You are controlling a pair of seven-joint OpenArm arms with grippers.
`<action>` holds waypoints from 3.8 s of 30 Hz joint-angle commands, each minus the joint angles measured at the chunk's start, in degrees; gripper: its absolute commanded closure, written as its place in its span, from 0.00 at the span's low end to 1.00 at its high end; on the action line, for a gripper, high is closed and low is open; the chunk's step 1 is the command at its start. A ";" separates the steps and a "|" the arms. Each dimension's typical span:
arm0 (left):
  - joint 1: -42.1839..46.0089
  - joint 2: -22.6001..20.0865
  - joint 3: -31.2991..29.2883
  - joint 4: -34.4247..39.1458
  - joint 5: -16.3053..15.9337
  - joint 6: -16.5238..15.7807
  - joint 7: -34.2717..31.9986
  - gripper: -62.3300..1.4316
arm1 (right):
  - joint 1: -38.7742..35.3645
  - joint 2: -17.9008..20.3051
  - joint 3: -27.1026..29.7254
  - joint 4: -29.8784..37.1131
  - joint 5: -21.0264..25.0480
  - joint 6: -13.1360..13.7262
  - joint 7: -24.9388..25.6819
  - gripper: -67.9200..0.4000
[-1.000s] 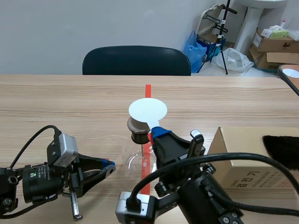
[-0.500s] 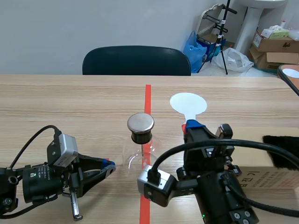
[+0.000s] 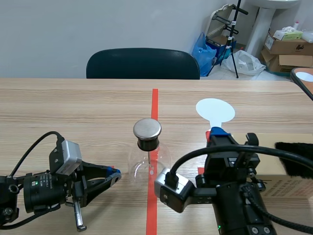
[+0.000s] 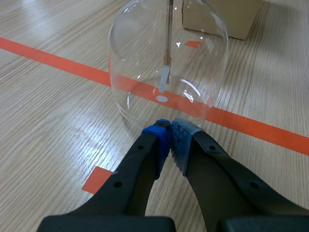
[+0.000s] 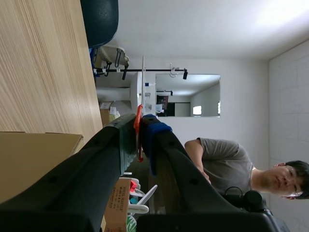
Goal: Do the electroscope experiment
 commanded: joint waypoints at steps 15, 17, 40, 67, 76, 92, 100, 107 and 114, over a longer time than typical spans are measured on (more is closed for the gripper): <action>-0.35 0.26 -0.33 1.03 -0.59 -0.02 -0.79 0.91 | 0.35 0.61 0.11 0.61 -0.09 -0.66 0.31 0.98; -0.35 0.26 -0.33 1.03 -0.59 -0.02 -0.79 0.91 | 0.35 0.61 0.11 0.66 -0.09 -0.68 1.75 0.98; -0.35 0.26 -0.33 1.03 -0.59 0.00 -0.76 0.91 | 0.35 0.63 0.11 0.72 -0.09 -2.29 28.44 0.98; -0.33 0.11 -0.33 1.03 -0.59 1.09 -0.76 0.91 | 0.35 0.63 0.11 0.72 -0.09 -1.90 30.71 0.98; -0.33 0.11 -0.33 1.03 -0.59 1.09 -0.76 0.91 | 0.35 0.63 0.11 0.72 -0.09 -1.90 27.71 0.98; -0.33 0.11 -0.33 1.03 -0.59 1.09 -0.76 0.91 | 0.35 0.63 0.11 0.72 -0.09 -1.90 2.43 0.98; -0.33 0.11 -0.33 1.03 -0.59 1.09 -0.76 0.91 | 0.35 0.63 0.11 0.72 -0.09 -1.90 -3.56 0.98; -0.33 0.11 -0.33 1.03 -0.59 1.09 -0.76 0.91 | 0.35 0.63 0.11 0.72 -0.09 -1.90 -4.50 0.98; -0.33 0.11 -0.33 1.03 -0.59 1.09 -0.76 0.91 | 0.35 0.63 0.11 0.72 -0.09 -1.90 -4.48 0.98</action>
